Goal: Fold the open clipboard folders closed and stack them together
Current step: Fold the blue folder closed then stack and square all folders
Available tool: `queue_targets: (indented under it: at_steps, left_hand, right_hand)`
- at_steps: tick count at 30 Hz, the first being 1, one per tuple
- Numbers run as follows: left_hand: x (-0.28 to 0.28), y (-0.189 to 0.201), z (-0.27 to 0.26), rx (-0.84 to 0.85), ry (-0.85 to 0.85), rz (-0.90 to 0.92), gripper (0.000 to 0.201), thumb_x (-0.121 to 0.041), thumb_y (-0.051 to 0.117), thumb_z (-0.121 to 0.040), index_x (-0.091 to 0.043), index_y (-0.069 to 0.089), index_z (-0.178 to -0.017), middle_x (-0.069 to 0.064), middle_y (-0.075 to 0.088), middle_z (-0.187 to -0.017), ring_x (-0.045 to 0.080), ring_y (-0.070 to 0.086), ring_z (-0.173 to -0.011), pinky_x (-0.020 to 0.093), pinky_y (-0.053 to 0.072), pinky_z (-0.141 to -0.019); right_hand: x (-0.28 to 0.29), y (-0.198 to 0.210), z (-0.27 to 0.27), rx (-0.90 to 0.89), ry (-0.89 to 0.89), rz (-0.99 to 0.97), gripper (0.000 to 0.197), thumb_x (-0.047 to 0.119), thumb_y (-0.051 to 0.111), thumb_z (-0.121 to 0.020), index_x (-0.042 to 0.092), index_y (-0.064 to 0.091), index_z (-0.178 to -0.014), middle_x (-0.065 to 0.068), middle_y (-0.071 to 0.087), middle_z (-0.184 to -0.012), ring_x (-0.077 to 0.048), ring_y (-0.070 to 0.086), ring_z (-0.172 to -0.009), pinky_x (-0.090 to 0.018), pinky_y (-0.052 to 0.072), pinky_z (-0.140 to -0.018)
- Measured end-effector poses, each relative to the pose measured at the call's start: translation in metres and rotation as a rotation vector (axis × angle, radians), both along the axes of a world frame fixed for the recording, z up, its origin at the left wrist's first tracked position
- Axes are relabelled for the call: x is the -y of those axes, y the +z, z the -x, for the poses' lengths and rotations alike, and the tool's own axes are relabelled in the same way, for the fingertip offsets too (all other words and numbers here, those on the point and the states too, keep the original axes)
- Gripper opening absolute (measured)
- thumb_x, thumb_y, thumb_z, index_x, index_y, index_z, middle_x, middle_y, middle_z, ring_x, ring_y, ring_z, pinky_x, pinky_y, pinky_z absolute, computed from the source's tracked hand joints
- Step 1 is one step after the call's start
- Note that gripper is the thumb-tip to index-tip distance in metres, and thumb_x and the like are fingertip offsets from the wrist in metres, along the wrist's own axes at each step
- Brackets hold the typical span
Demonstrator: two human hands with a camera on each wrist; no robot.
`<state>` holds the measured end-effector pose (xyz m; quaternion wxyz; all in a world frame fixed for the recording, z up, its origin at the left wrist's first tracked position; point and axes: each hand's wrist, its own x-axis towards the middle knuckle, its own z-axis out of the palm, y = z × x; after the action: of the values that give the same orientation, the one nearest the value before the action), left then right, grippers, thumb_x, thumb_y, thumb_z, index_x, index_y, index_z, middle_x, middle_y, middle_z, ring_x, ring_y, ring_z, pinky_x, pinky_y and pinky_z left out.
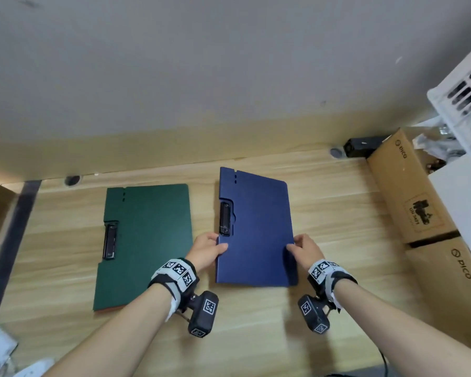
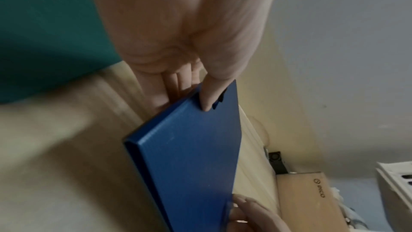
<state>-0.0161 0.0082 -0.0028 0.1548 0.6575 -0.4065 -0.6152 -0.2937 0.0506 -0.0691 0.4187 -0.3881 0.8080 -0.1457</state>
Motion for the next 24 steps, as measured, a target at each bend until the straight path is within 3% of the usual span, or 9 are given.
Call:
queue_targets:
  at_steps: [2, 5, 7, 11, 15, 19, 22, 24]
  left_hand:
    - [0.007, 0.007, -0.017, -0.030, 0.007, 0.047, 0.022, -0.002, 0.061, -0.091, -0.011, 0.047, -0.105, 0.006, 0.062, -0.090, 0.018, 0.061, -0.083, 0.021, 0.047, -0.063]
    - [0.018, 0.012, -0.047, -0.053, -0.018, 0.106, 0.020, -0.004, 0.061, -0.090, -0.010, 0.050, -0.106, 0.015, 0.069, -0.103, 0.022, 0.066, -0.084, 0.028, 0.052, -0.062]
    - [0.022, 0.014, -0.069, -0.068, -0.029, 0.136, 0.016, -0.003, 0.060, -0.091, -0.007, 0.051, -0.104, 0.015, 0.071, -0.102, 0.021, 0.068, -0.080, 0.030, 0.053, -0.060]
    - [0.022, 0.010, -0.119, -0.071, -0.009, 0.192, 0.016, -0.007, 0.064, -0.089, -0.016, 0.054, -0.099, 0.018, 0.070, -0.107, 0.029, 0.068, -0.094, 0.029, 0.052, -0.067]
    - [0.009, 0.010, -0.173, -0.047, 0.053, 0.220, 0.018, -0.004, 0.062, -0.090, -0.019, 0.054, -0.091, 0.013, 0.071, -0.098, 0.026, 0.068, -0.088, 0.026, 0.051, -0.068]
    - [-0.008, 0.003, -0.222, -0.024, 0.124, 0.201, 0.020, -0.001, 0.061, -0.090, -0.019, 0.054, -0.089, 0.006, 0.068, -0.091, 0.020, 0.066, -0.085, 0.022, 0.049, -0.069]
    - [-0.019, -0.006, -0.252, -0.002, 0.168, 0.177, 0.017, -0.004, 0.065, -0.088, -0.016, 0.056, -0.097, 0.016, 0.069, -0.103, 0.031, 0.067, -0.100, 0.030, 0.053, -0.082]
    - [-0.027, -0.011, -0.270, 0.006, 0.198, 0.178, 0.019, -0.002, 0.066, -0.087, -0.013, 0.058, -0.100, 0.014, 0.068, -0.101, 0.032, 0.067, -0.099, 0.022, 0.053, -0.079]
  right_hand:
    - [0.009, 0.005, -0.016, 0.007, 0.030, -0.004, 0.030, 0.029, 0.062, -0.086, 0.013, 0.058, -0.111, -0.008, 0.067, -0.115, -0.026, 0.062, -0.103, -0.035, 0.046, -0.095]
    - [0.018, 0.014, -0.045, 0.052, 0.021, 0.041, 0.041, 0.028, 0.062, -0.090, 0.009, 0.058, -0.125, -0.006, 0.065, -0.121, -0.027, 0.061, -0.111, -0.034, 0.044, -0.099]
    - [0.024, 0.017, -0.067, 0.106, -0.023, 0.081, 0.043, 0.029, 0.063, -0.089, 0.012, 0.056, -0.127, -0.004, 0.067, -0.111, -0.025, 0.064, -0.102, -0.035, 0.048, -0.092]
    - [0.035, 0.017, -0.107, 0.116, -0.066, 0.118, 0.036, 0.034, 0.071, -0.083, 0.014, 0.057, -0.110, 0.001, 0.064, -0.098, -0.022, 0.064, -0.095, -0.036, 0.050, -0.084]
    - [0.046, 0.018, -0.151, 0.062, 0.055, 0.067, 0.038, 0.039, 0.078, -0.076, 0.014, 0.055, -0.092, 0.006, 0.057, -0.082, -0.018, 0.057, -0.080, -0.031, 0.044, -0.073]
    - [0.057, 0.015, -0.196, 0.041, 0.180, 0.021, 0.038, 0.041, 0.079, -0.074, 0.015, 0.057, -0.091, 0.005, 0.060, -0.083, -0.018, 0.059, -0.079, -0.029, 0.044, -0.072]
    - [0.062, 0.012, -0.222, 0.010, 0.271, -0.026, 0.038, 0.041, 0.079, -0.074, 0.015, 0.059, -0.094, 0.003, 0.064, -0.087, -0.019, 0.062, -0.082, -0.029, 0.047, -0.074]
    - [0.064, 0.009, -0.239, -0.017, 0.323, -0.055, 0.038, 0.039, 0.080, -0.074, 0.014, 0.061, -0.095, 0.002, 0.065, -0.089, -0.020, 0.063, -0.084, -0.030, 0.049, -0.076]
